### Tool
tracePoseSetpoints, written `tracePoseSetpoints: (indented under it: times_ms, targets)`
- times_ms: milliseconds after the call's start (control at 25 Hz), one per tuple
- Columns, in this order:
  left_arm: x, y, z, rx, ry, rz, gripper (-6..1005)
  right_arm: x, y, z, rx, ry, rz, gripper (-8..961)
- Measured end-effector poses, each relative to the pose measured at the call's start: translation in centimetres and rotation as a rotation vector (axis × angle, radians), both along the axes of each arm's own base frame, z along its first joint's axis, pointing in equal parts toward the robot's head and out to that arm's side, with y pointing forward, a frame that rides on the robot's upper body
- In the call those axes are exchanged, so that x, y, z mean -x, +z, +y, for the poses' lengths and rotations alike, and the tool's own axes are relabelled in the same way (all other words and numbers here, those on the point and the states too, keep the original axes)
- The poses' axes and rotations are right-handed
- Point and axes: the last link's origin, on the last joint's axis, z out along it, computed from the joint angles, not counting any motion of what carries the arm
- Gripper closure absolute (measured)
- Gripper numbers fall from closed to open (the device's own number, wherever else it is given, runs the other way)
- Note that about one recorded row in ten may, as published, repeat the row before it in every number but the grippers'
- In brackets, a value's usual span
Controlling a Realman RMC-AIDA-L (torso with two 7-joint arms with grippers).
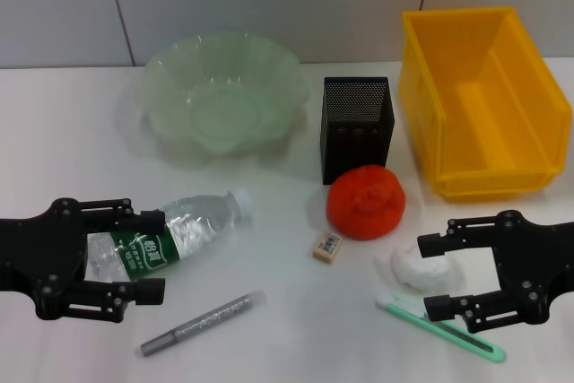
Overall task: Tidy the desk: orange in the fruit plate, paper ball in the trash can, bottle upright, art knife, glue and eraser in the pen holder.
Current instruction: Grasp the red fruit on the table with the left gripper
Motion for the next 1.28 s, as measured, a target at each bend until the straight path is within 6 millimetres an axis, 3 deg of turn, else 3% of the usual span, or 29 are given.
tracePoseSetpoints:
  times_ms: [640, 880, 1160, 1280]
  targets:
    - [-0.2, -0.4, 0.0, -0.026, -0.015, -0.019, 188, 0.1, 0.5, 0.1, -0.007, 0.004, 0.003, 190]
    - [-0.6, 0.1, 0.4, -0.045, -0.018, 0.003, 189, -0.6, 1.0, -0.8, -0.005, -0.013, -0.008, 190]
    - [-2.6, 0.7, 2.3, -0.106, -0.022, 0.089, 191, -2.5, 2.0, -2.2, -0.035, -0.077, -0.023, 190]
    - [-4.2, 0.8, 4.3, -0.117, 0.008, 0.169, 192, -3.2, 2.5, -2.9, -0.051, -0.106, -0.017, 190]
